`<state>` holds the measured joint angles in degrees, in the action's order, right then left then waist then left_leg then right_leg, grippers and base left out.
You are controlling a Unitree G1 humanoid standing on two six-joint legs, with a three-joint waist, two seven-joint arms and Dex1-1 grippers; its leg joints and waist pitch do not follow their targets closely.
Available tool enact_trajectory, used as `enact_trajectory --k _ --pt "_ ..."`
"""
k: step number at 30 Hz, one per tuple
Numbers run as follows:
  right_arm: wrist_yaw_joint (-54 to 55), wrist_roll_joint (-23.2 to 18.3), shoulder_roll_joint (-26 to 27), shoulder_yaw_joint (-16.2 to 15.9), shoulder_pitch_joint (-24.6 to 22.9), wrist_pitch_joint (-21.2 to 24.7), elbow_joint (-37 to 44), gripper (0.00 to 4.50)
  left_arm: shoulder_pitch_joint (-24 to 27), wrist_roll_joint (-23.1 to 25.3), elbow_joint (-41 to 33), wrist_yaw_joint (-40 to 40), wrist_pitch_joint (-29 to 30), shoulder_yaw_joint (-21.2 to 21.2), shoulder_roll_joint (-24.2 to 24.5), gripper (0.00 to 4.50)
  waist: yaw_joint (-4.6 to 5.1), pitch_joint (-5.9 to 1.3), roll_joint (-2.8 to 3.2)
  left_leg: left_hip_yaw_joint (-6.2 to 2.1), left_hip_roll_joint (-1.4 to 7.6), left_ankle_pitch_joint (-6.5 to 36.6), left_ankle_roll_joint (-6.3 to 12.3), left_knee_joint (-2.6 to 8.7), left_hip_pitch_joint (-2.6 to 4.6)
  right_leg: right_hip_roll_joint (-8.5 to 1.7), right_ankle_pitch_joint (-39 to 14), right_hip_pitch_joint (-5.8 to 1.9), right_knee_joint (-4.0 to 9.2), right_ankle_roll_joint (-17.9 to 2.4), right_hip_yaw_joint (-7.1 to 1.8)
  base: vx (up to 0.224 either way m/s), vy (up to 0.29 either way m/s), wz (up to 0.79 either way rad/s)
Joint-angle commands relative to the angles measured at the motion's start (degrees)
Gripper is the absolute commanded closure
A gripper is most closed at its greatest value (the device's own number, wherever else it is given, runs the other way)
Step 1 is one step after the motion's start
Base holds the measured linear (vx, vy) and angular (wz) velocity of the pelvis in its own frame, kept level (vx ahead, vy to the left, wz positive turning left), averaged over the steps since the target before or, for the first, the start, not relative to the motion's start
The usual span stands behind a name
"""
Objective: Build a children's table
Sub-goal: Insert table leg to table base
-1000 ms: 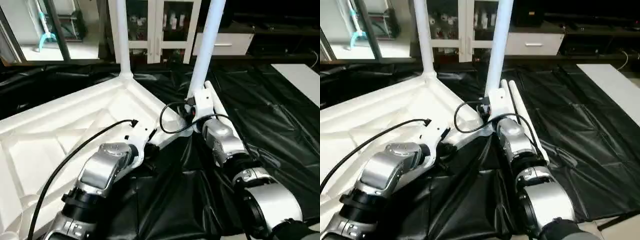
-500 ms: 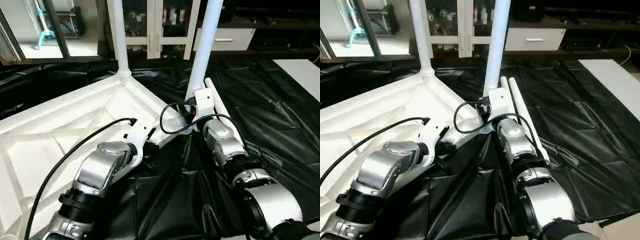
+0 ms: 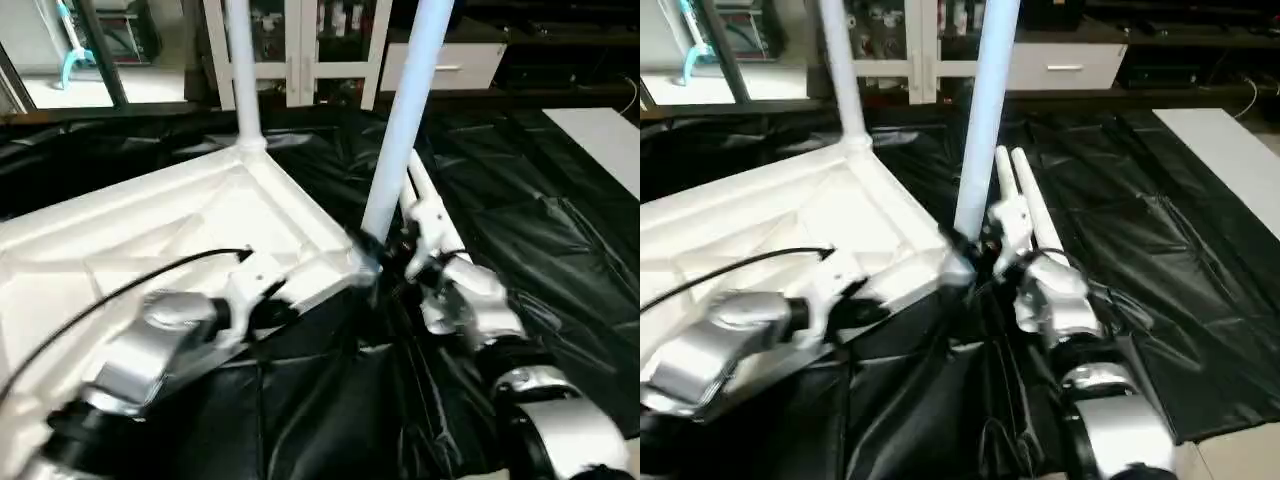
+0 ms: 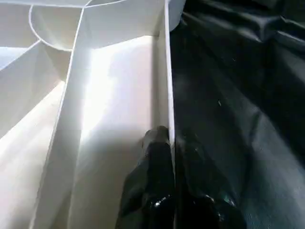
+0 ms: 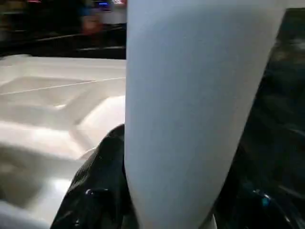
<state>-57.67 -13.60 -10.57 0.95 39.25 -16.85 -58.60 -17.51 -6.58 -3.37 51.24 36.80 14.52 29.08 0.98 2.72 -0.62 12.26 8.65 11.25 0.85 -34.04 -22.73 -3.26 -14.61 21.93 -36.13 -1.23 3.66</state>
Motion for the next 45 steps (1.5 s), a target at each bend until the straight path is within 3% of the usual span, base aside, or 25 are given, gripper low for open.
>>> enact_trajectory --k 1,6,14,16,20,25,42,43,45 --pt "-9.50 3.95 -2.63 -3.89 -3.59 3.03 -2.28 2.60 -0.78 -1.07 0.24 2.07 -3.06 -2.78 1.34 4.50 -0.13 -2.97 -0.05 -2.77 5.99 -0.40 10.50 2.91 1.55 -6.00 10.13 -2.28 3.06 -17.63 -3.59 0.000 0.000 0.00" --pt "-13.58 2.29 -4.54 -3.54 -4.26 3.82 -1.10 2.60 -0.73 -1.64 0.99 2.71 -4.78 -3.03 2.09 4.50 -0.51 -3.20 -0.13 -2.78 5.98 -2.17 10.98 2.64 1.65 -6.05 11.95 -2.36 2.66 -18.12 -3.50 0.000 0.000 0.00" --pt "-11.19 0.70 -5.00 -0.84 -2.53 4.60 -1.39 2.60 -0.24 -2.43 0.40 4.03 -6.21 -2.02 1.98 4.50 -0.72 -3.47 -0.13 -2.75 5.85 -3.62 11.08 2.24 1.64 -6.07 13.65 -2.44 2.28 -18.50 -3.41 0.000 0.000 0.00" --pt "-11.26 -0.43 -5.03 0.14 -2.01 5.30 -1.29 2.04 -0.26 -2.44 0.54 4.25 -6.39 -2.04 1.99 4.50 -0.83 -3.49 -0.14 -2.72 5.83 -3.54 11.17 2.16 1.63 -6.08 13.73 -2.46 2.24 -18.50 -3.42 0.000 0.000 0.00" --pt "-11.32 -1.71 -5.49 1.31 -0.74 8.14 -1.34 1.68 -0.29 -2.48 0.60 4.44 -6.49 -1.98 2.07 4.50 -1.20 -3.35 0.06 -2.70 5.81 -3.39 10.96 1.98 1.43 -5.94 12.94 -2.34 2.11 -18.52 -3.33 0.000 0.000 0.00" --pt "-14.33 -2.71 -6.67 1.46 0.18 14.77 -0.96 1.68 -0.38 -2.60 0.81 4.69 -6.65 -1.80 2.12 4.50 -1.52 -3.33 0.08 -2.65 5.93 -3.18 10.47 1.90 1.45 -5.78 12.22 -2.33 1.93 -18.76 -3.16 0.000 0.000 0.00" --pt "-14.34 -6.45 -5.96 5.02 2.52 20.00 0.54 1.68 -0.50 -2.50 1.01 5.10 -6.72 -1.42 2.26 4.50 -1.78 -3.35 0.11 -2.64 5.82 -3.23 9.86 1.73 1.40 -5.82 11.95 -2.31 1.78 -18.99 -3.12 0.000 0.000 0.00" --pt "-15.32 -7.00 -5.88 5.09 2.85 22.65 0.81 1.68 -0.50 -2.41 1.19 5.12 -6.80 -1.30 2.18 4.50 -1.82 -3.35 0.14 -2.62 5.79 -3.33 9.92 1.71 1.35 -5.85 12.17 -2.33 1.80 -19.04 -3.14 0.000 0.000 0.00" --pt "-15.94 -6.97 -5.88 4.81 2.74 23.62 1.02 1.68 -0.47 -2.30 1.16 5.06 -6.83 -1.15 2.13 4.50 -1.92 -3.40 0.12 -2.58 5.80 -3.47 10.10 1.66 1.36 -5.75 12.30 -2.38 1.76 -19.01 -3.10 0.000 0.000 0.00"
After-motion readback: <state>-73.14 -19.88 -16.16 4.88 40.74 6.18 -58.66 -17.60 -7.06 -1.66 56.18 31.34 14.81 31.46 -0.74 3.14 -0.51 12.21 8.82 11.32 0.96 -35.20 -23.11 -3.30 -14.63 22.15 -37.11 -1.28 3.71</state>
